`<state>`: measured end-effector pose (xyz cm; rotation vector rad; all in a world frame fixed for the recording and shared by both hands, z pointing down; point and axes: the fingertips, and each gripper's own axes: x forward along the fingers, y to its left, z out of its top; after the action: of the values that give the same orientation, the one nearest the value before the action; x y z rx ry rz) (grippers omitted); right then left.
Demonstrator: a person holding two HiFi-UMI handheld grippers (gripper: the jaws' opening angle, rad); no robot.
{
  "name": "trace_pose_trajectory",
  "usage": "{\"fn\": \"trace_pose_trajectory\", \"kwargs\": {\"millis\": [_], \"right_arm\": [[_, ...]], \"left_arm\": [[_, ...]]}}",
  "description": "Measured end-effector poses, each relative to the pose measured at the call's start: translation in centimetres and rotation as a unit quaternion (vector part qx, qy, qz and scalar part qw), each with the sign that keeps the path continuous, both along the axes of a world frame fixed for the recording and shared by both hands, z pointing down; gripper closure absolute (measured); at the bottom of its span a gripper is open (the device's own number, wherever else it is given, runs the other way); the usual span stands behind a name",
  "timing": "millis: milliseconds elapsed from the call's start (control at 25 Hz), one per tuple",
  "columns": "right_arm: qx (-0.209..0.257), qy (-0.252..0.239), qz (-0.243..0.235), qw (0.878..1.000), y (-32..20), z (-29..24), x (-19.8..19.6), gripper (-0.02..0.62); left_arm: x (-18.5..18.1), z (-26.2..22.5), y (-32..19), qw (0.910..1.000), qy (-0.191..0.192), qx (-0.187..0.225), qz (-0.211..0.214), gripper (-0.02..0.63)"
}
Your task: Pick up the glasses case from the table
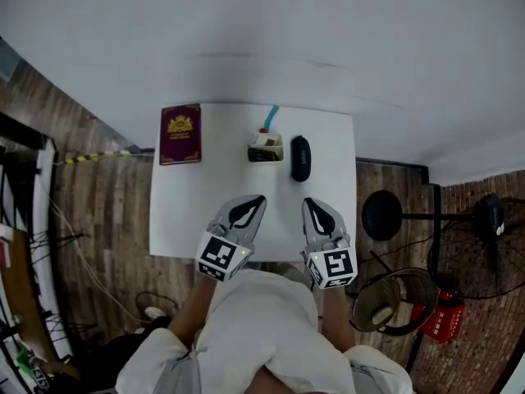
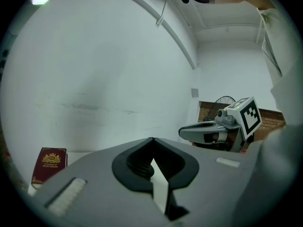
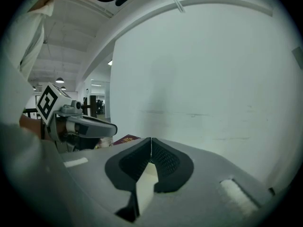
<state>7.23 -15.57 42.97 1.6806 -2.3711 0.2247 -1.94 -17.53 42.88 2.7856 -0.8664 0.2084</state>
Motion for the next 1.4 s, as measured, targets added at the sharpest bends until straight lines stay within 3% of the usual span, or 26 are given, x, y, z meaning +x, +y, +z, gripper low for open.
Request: {"fn": "trace_pose_trajectory", "kwargs": {"millis": [480, 1400], "right_arm": [[-0.061, 0.018, 0.035, 0.997, -3.8, 4.8, 3.8, 0.561], [-0.183, 0.001, 0.028, 0.983, -10.3, 16.7, 8.2, 0.471]], "left_arm": [[2.6, 4.0, -3.7, 0.9991, -0.014, -0.032, 0.026, 0.591], [8.7, 11.9, -7.9, 0.9926, -0.066, -0.101, -0.013, 0.591]]}}
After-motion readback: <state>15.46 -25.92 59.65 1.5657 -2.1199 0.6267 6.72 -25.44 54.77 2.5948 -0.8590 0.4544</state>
